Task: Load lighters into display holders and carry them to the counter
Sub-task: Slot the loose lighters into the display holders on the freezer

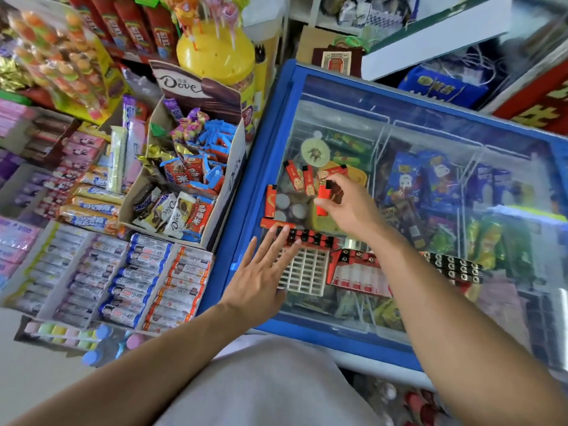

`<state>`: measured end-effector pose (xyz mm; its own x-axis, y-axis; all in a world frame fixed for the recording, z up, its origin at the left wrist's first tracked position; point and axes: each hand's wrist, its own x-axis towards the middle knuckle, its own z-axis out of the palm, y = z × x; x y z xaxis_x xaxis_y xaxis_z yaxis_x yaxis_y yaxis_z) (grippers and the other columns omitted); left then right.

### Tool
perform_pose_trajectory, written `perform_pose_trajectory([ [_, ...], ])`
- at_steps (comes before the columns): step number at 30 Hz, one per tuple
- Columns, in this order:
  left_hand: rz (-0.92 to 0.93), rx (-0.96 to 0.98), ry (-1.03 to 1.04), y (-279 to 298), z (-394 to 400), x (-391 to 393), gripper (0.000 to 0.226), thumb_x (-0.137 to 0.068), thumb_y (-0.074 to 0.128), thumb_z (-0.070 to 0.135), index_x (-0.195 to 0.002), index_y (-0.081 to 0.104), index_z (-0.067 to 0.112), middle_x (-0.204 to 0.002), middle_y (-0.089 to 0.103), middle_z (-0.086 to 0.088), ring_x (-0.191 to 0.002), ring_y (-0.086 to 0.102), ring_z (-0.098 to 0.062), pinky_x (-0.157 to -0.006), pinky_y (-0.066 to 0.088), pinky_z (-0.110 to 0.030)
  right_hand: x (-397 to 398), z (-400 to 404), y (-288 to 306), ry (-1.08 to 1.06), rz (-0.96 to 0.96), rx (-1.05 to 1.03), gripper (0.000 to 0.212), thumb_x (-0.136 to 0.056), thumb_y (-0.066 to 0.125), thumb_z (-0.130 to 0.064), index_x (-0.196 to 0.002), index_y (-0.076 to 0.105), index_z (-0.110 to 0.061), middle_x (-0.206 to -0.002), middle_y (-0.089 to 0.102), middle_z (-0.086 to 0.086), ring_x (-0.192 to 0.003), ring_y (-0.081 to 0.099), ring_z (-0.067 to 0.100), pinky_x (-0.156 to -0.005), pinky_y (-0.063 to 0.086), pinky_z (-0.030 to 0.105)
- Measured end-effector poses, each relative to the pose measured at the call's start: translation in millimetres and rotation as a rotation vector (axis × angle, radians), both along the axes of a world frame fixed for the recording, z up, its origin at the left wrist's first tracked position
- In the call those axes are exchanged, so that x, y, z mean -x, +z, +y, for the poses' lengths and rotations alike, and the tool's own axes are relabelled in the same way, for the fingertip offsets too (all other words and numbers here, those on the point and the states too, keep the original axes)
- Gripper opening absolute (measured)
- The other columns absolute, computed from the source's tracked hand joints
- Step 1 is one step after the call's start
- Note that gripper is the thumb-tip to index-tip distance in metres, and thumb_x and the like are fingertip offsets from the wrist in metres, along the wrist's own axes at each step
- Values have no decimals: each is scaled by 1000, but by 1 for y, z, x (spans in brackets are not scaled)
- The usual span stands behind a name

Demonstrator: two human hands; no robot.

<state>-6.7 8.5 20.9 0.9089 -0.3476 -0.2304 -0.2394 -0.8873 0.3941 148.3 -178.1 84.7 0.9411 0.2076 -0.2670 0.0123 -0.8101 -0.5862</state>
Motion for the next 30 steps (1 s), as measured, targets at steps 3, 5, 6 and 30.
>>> perform_pose_trajectory([
  [3,-86,28,-70,1,-14,-4,104,-87,67,28,-161,-6,25,-168,-15,0,-154,-17,-21,-125,8,-52,39,-63,18,-117,-41,-94,25,-97,59,-47,-115,61,-28,-90,71,-7,-77,66,11,-70,50,32],
  [5,-122,35,-147,1,-30,-10,105,-86,69,29,-161,-4,23,-169,-10,-2,-155,-12,-23,-125,10,-52,65,-103,25,-215,-54,-97,23,-99,56,-46,-109,63,-27,-84,70,-7,-72,64,4,-69,48,23],
  [6,-136,31,-187,0,-39,-14,105,-85,71,29,-161,-3,23,-169,-8,-2,-155,-11,-23,-125,8,-50,78,-123,27,-256,-71,-63,21,-98,57,-44,-107,64,-26,-83,69,-9,-70,61,1,-65,44,15],
  [30,-4,-350,-500,16,-131,-24,80,-94,51,46,-160,11,24,-158,-38,-9,-144,-37,-30,-123,-7,-54,142,-266,-30,-338,-122,344,26,-92,68,-35,-118,67,-31,-114,73,-5,-88,70,11,-77,59,31],
])
